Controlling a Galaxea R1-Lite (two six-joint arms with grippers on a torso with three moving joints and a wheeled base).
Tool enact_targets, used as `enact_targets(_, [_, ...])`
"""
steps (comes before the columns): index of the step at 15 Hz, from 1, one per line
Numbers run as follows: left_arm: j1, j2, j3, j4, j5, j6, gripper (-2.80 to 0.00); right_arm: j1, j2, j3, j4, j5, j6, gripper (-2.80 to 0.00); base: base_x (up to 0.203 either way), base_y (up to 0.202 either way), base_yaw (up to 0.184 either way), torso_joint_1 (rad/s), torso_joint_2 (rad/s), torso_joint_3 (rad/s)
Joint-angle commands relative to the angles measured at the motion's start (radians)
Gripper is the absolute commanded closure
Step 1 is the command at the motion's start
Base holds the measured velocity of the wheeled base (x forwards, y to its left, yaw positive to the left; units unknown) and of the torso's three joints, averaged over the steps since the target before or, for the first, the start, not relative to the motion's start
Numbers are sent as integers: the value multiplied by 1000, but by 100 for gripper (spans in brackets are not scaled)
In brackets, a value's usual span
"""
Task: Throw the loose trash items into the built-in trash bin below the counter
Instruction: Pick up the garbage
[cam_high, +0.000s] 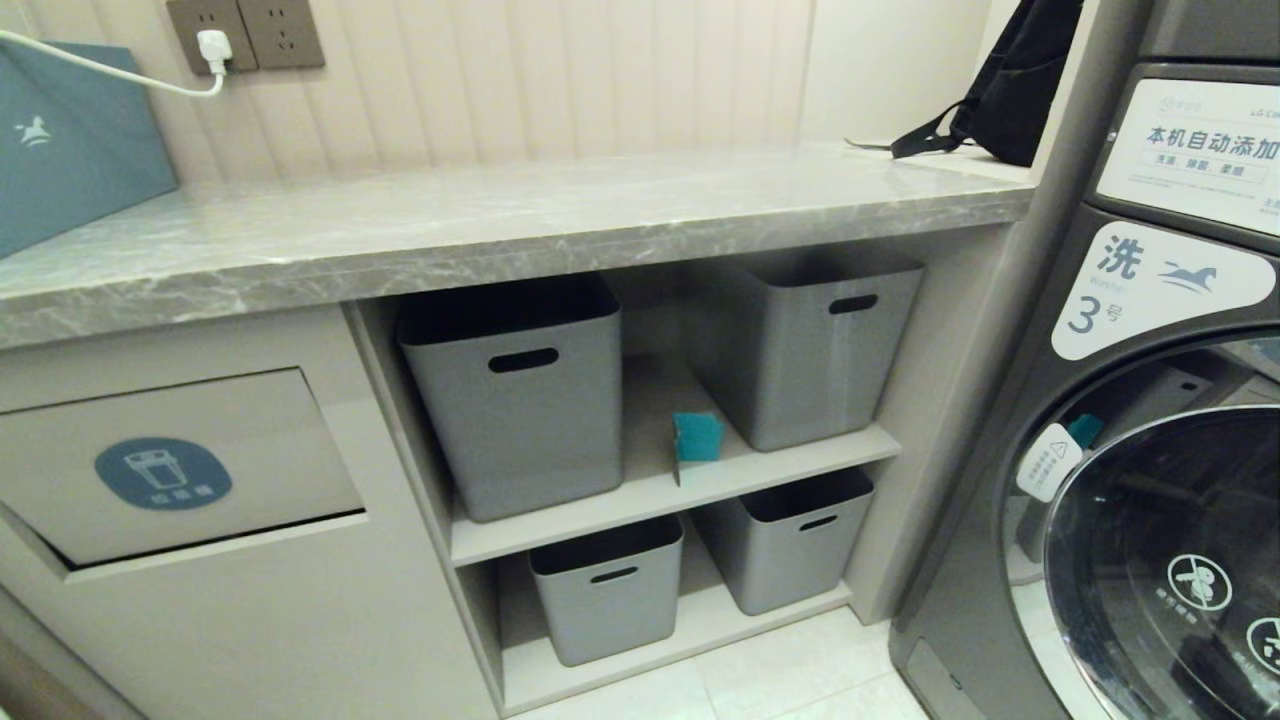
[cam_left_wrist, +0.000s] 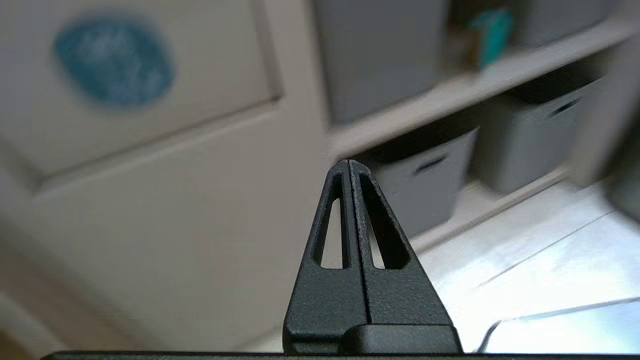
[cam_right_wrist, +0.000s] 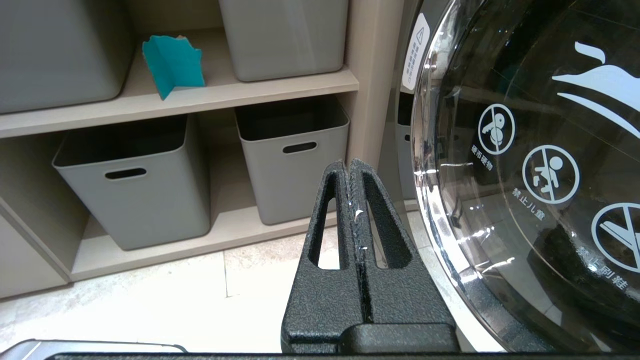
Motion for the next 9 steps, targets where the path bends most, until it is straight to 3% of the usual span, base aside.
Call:
enact_targets(1, [-4,-122,11,90,29,25,0,0,0,0,0,0,-1,0,0,0,0,0,0,0])
enact_targets(9, [-5,-121,12,92,25,55,0,0,-1,0,0,0,-1,0,0,0,0,0,0,4])
